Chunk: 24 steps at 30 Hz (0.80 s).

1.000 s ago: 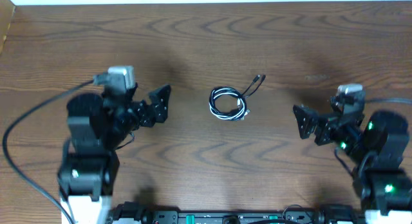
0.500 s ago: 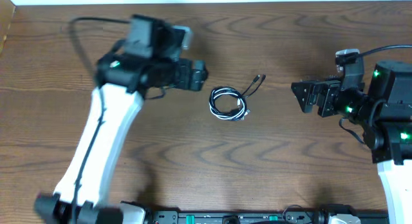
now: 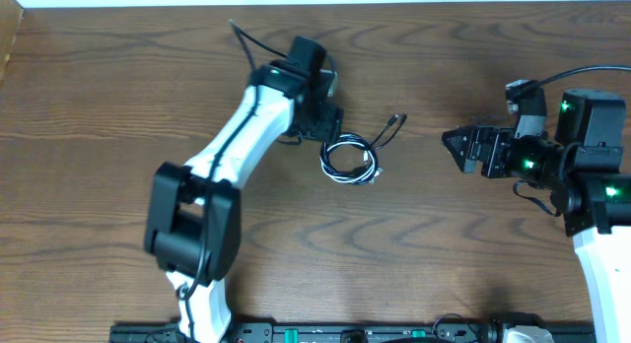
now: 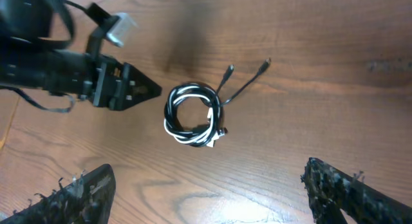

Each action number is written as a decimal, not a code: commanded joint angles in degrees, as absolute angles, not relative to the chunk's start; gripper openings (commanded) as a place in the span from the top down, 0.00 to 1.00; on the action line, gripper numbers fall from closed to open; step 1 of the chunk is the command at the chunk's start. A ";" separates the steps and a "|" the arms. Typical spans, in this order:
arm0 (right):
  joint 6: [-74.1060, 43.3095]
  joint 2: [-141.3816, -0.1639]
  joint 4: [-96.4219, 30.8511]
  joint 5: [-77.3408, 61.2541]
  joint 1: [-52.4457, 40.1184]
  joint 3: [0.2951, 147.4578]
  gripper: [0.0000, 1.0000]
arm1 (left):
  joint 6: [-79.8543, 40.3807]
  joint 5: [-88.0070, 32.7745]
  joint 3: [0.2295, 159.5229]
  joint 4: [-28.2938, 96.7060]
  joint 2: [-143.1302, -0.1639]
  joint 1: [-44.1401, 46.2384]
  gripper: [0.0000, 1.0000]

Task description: Untangle cables

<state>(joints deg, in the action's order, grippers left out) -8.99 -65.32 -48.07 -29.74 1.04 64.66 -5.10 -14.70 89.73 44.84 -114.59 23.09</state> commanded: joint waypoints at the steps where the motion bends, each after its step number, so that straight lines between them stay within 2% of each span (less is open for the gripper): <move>1: -9.58 -66.28 -48.97 -28.86 0.71 65.82 0.12 | -11.38 -6.48 90.45 42.94 -117.84 25.47 0.33; 3: -9.58 -66.63 -49.36 -28.84 0.71 65.82 0.12 | -11.77 -4.82 90.45 41.85 -119.55 26.15 0.34; 7: -9.56 -66.76 -49.98 -28.62 0.71 65.82 0.11 | -11.75 -4.84 90.43 40.36 -122.93 26.46 0.45; 13: -9.56 -66.76 -49.98 -28.60 0.71 65.82 0.10 | -11.75 -4.82 89.84 39.35 -124.42 26.44 0.53; 18: -9.56 -66.76 -50.00 -28.58 0.71 65.80 0.09 | -11.75 -4.84 89.80 39.77 -124.42 26.46 0.71; 20: -9.58 -66.78 -50.00 -28.60 0.71 65.78 0.09 | -11.75 -4.86 89.78 39.99 -124.42 26.46 0.92; 24: -9.58 -66.78 -49.93 -28.58 0.69 65.78 0.08 | -11.73 -5.32 89.80 40.25 -123.04 26.44 0.93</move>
<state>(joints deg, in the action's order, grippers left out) -8.99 -66.74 -49.91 -28.67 1.04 64.66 -11.84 -5.80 89.73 39.97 -123.61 26.70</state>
